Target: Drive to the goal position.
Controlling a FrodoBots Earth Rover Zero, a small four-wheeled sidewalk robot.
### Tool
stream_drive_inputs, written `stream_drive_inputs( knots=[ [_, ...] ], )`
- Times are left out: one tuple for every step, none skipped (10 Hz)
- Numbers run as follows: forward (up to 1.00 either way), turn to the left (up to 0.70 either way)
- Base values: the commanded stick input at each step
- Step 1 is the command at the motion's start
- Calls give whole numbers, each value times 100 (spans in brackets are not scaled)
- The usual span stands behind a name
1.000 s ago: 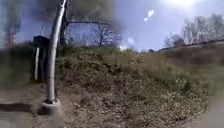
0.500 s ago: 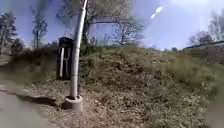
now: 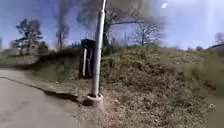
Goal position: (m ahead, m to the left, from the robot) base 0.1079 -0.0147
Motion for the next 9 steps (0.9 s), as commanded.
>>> stream_drive_inputs(
  knots=[
    [0, 45],
    [0, 45],
    [0, 45],
    [0, 45],
    [0, 45],
    [0, 45],
    [0, 45],
    [0, 45],
    [0, 45]
  ],
)
